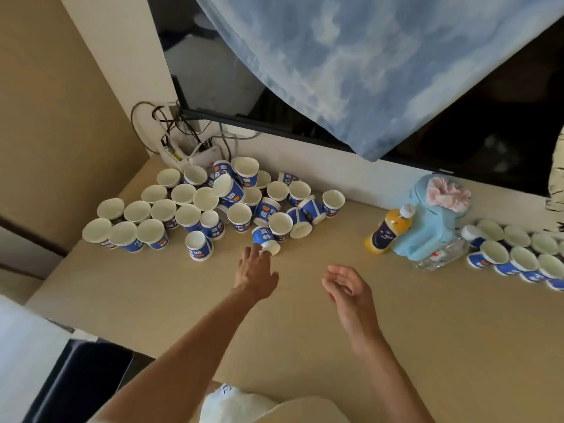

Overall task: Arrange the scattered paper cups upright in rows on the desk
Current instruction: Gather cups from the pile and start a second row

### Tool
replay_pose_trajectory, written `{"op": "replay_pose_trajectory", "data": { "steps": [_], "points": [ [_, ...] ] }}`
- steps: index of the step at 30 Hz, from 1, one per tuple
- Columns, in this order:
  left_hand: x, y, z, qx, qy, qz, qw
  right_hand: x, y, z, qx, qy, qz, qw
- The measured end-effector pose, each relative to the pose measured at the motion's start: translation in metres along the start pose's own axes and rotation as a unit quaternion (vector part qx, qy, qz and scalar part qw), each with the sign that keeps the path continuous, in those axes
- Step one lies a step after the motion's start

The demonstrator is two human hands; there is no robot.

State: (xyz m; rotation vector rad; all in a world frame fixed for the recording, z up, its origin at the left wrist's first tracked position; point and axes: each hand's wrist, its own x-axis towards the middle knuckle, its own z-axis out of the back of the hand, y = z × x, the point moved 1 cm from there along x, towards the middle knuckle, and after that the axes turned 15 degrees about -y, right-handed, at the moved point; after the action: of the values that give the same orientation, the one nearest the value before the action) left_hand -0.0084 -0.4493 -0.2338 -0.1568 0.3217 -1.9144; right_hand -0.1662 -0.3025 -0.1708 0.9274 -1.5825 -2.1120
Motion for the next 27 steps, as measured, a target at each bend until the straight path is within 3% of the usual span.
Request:
{"op": "replay_pose_trajectory", "data": {
  "steps": [6,18,27],
  "points": [
    [0.021,0.024,-0.020,0.107,0.070,-0.076,0.989,-0.008,-0.008,-0.010,-0.034,-0.006,0.000,0.999],
    [0.033,0.036,-0.030,0.166,0.054,-0.134,0.975,-0.014,-0.017,-0.016,-0.088,0.002,0.003,0.996],
    [0.023,0.055,-0.028,0.137,0.039,-0.152,0.978,-0.022,-0.021,-0.021,-0.090,0.023,-0.007,0.996]
  ]
}}
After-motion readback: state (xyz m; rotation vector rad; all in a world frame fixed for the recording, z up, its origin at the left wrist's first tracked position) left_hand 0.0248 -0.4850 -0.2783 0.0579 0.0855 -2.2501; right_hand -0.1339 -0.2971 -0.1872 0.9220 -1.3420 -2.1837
